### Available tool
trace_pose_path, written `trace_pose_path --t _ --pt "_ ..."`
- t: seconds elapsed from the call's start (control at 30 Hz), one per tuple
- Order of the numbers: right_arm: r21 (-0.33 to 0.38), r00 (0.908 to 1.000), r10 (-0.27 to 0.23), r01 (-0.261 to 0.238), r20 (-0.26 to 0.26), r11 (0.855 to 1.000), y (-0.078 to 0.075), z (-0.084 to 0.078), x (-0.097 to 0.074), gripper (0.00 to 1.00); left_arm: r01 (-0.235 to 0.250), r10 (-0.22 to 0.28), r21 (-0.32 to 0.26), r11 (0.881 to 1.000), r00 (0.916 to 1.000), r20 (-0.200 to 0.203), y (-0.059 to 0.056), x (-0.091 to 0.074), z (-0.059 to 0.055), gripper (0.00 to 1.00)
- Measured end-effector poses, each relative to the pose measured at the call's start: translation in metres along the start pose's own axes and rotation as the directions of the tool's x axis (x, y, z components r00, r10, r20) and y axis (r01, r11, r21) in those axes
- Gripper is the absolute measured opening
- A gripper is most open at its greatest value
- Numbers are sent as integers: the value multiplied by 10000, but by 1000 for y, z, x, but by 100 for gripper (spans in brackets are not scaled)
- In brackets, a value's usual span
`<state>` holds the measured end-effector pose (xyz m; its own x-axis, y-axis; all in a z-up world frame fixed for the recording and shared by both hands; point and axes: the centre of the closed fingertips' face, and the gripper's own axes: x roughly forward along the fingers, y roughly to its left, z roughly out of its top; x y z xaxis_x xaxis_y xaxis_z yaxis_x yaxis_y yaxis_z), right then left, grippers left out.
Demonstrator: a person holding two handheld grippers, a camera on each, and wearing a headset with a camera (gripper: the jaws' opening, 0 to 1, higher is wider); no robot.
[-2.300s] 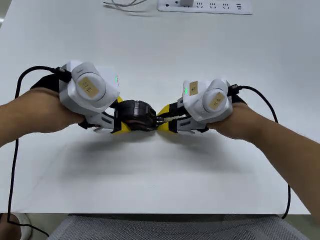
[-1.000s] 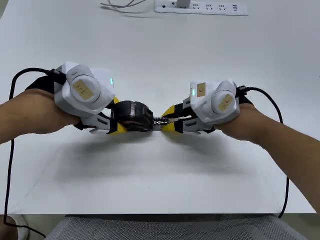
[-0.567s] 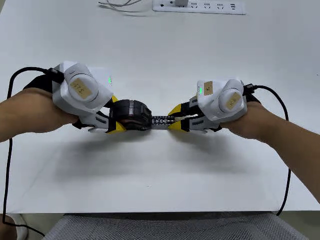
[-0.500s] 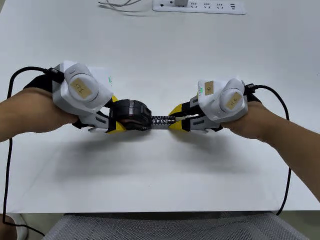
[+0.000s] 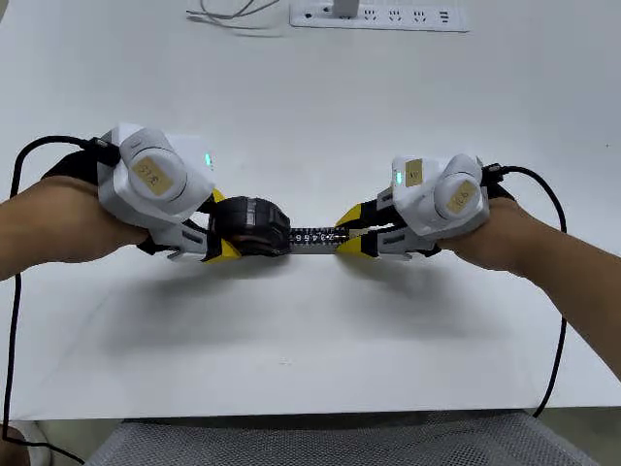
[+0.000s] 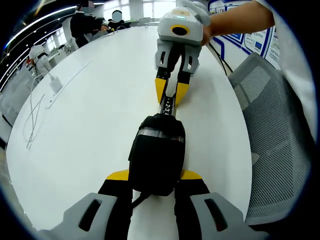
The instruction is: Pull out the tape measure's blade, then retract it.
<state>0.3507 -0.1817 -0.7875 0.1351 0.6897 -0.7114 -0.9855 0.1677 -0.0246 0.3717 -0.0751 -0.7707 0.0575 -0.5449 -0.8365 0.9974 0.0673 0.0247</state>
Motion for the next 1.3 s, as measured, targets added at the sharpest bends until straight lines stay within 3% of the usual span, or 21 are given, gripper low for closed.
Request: trace_pose_path --t 1.3 --pt "84 9981 -229 235 -576 9997 -3 -30 -27 9 32 -32 -2 10000 10000 -71 0 1 0 27"
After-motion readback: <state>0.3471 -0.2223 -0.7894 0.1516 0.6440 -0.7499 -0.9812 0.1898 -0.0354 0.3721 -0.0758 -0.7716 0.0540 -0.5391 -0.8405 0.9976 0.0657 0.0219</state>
